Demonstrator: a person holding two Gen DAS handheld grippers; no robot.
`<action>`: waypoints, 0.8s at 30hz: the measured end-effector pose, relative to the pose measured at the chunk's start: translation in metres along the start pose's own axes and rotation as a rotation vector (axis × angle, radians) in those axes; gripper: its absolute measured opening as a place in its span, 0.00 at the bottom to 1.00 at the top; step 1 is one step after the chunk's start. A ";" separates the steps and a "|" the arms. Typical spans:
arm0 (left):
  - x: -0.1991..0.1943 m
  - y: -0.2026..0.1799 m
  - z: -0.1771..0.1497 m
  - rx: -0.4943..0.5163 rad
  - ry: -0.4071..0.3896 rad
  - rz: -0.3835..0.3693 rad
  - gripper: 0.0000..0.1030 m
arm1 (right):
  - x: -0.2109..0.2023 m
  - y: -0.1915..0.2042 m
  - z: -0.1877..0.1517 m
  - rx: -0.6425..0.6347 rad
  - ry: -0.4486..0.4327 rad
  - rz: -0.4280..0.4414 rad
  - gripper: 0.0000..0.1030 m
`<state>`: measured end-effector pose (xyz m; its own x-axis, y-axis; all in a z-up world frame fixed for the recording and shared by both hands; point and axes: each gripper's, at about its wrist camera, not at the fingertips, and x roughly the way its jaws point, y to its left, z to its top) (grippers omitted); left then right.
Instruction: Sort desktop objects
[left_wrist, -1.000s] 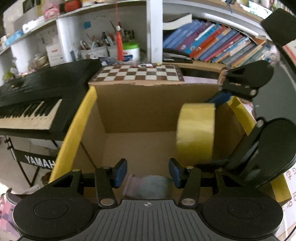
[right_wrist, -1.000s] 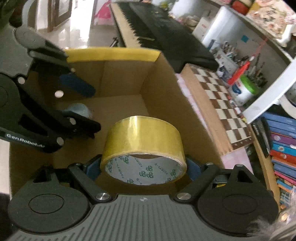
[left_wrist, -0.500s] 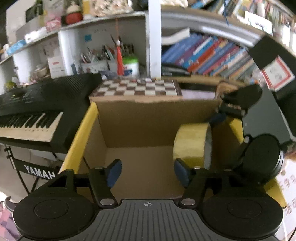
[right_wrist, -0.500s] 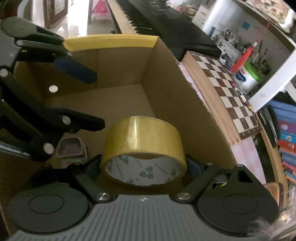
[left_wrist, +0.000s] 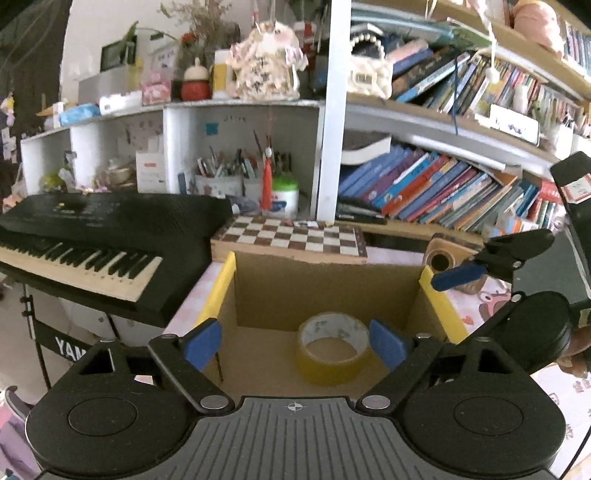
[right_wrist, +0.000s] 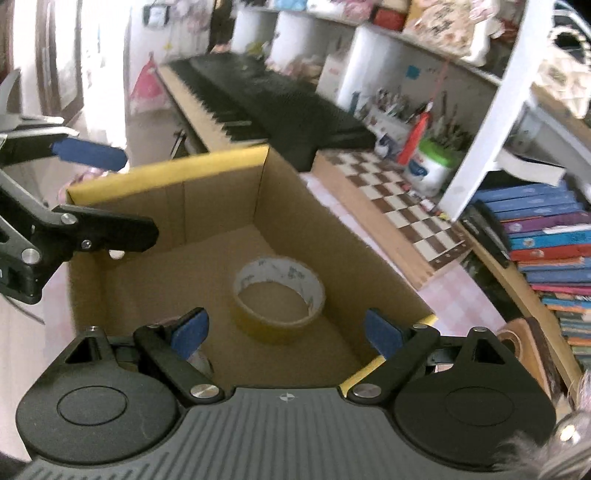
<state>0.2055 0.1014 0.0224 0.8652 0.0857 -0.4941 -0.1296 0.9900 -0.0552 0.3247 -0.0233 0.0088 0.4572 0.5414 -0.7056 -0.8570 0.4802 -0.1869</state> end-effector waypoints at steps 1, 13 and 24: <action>-0.005 0.000 -0.001 -0.002 -0.006 -0.001 0.87 | -0.007 0.002 -0.001 0.017 -0.013 -0.010 0.89; -0.068 -0.002 -0.019 0.001 -0.073 -0.021 0.92 | -0.081 0.041 -0.033 0.259 -0.154 -0.191 0.89; -0.114 0.001 -0.055 -0.030 -0.055 -0.048 0.96 | -0.143 0.073 -0.100 0.605 -0.216 -0.414 0.91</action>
<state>0.0798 0.0864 0.0312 0.8960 0.0453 -0.4417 -0.1011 0.9894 -0.1038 0.1731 -0.1350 0.0276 0.8023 0.3284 -0.4985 -0.3549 0.9339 0.0439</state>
